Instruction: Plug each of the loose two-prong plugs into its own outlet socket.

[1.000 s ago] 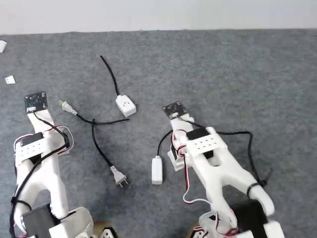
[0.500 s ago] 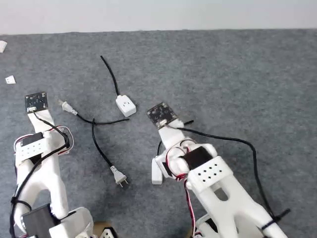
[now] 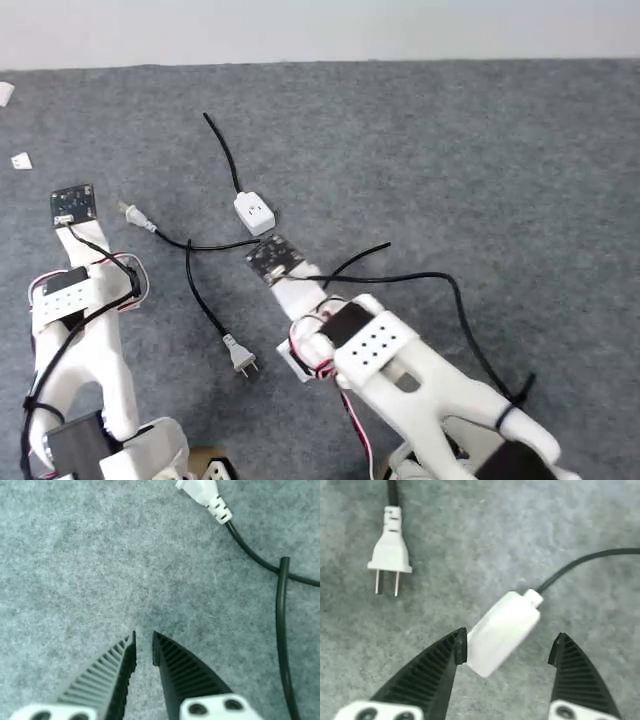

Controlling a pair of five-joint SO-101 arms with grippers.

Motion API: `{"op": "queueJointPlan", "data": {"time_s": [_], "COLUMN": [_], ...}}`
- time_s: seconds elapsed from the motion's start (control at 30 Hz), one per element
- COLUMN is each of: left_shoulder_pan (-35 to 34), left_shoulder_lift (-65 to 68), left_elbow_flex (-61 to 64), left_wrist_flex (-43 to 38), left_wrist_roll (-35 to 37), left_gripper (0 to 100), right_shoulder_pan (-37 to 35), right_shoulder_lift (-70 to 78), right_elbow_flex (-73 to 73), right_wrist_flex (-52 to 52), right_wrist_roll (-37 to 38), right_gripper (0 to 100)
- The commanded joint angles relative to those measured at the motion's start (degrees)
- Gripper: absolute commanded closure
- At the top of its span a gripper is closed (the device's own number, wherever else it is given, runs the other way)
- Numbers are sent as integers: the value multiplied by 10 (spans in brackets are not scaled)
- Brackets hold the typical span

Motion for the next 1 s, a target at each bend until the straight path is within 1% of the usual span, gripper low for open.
{"op": "queueJointPlan", "data": {"time_s": [0.0,0.1,0.17,0.37,0.43,0.5,0.53,0.6,0.73,0.8,0.87,0.97], "left_shoulder_pan": [4,4,4,4,4,4,4,4,4,4,4,4], "left_shoulder_lift": [1,1,1,1,1,1,1,1,1,1,1,1], "left_elbow_flex": [-26,-26,-26,-25,-25,-25,-25,-25,-25,-25,-25,-25], "left_wrist_flex": [-15,-15,-15,-15,-16,-16,-16,-17,-17,-17,-17,-17], "left_wrist_roll": [-2,-2,-2,-2,-2,-2,-2,-2,-2,-2,-2,-3], "left_gripper": [945,945,945,945,945,945,945,945,945,945,945,945], "right_shoulder_pan": [-17,-9,10,79,104,124,131,130,95,73,36,-43], "right_shoulder_lift": [36,85,109,130,125,111,97,64,-8,-40,-61,-61], "right_elbow_flex": [-33,-34,-37,-71,-84,-102,-113,-139,-183,-200,-208,-205], "right_wrist_flex": [-24,-44,-46,-7,12,36,54,100,210,258,305,387], "right_wrist_roll": [-8,-5,-4,-3,-2,2,16,72,256,316,361,468], "right_gripper": [723,726,758,997,977,993,991,990,990,990,990,990]}}
